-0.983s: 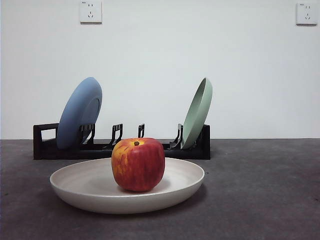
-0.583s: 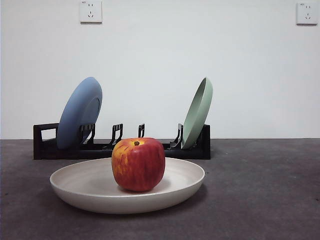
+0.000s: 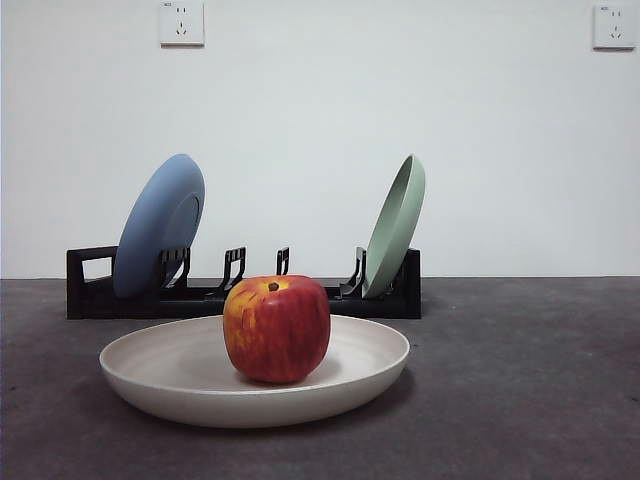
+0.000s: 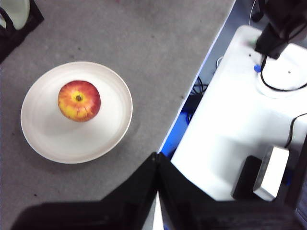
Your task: Take the yellow plate from the plate rack,put the plate on the table,take the apple from the table,put the apple in the plate
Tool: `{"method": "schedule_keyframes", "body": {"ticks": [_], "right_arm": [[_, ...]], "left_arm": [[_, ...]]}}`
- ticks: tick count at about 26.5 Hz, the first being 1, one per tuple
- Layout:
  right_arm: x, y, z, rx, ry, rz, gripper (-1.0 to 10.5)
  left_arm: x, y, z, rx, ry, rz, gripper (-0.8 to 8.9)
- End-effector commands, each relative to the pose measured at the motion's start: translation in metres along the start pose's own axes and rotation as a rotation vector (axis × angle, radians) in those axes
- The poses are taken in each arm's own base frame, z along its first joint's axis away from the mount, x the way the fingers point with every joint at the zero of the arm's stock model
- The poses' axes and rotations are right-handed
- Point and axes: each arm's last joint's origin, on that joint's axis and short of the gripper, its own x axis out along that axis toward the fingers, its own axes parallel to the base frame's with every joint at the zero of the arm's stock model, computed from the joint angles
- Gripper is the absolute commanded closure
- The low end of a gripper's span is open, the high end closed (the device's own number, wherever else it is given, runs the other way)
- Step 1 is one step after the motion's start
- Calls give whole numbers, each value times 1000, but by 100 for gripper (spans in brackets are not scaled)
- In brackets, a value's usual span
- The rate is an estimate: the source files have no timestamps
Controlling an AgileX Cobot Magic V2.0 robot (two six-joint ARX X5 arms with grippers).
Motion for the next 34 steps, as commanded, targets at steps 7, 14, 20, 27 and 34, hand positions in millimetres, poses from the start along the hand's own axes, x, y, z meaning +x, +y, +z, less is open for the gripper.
{"method": "schedule_keyframes", "body": {"ticks": [7,14,20,27,34], "right_arm": [[0,0,-2,1,24,-13,945],[0,0,-2,1,24,-13,945],[0,0,-2,1,24,-13,945],[0,0,-2,1,24,-13,945],[0,0,-2,1,24,-13,945]], "left_arm": [[-4,5,23,234,-247,169,817],[-32,49,41,272,-563,271,817],[-57,82,17,175,-643,449,817],[-47,82,-45,81,-645,721,817],[10,90,-112,-58,-700,807,817]]}}
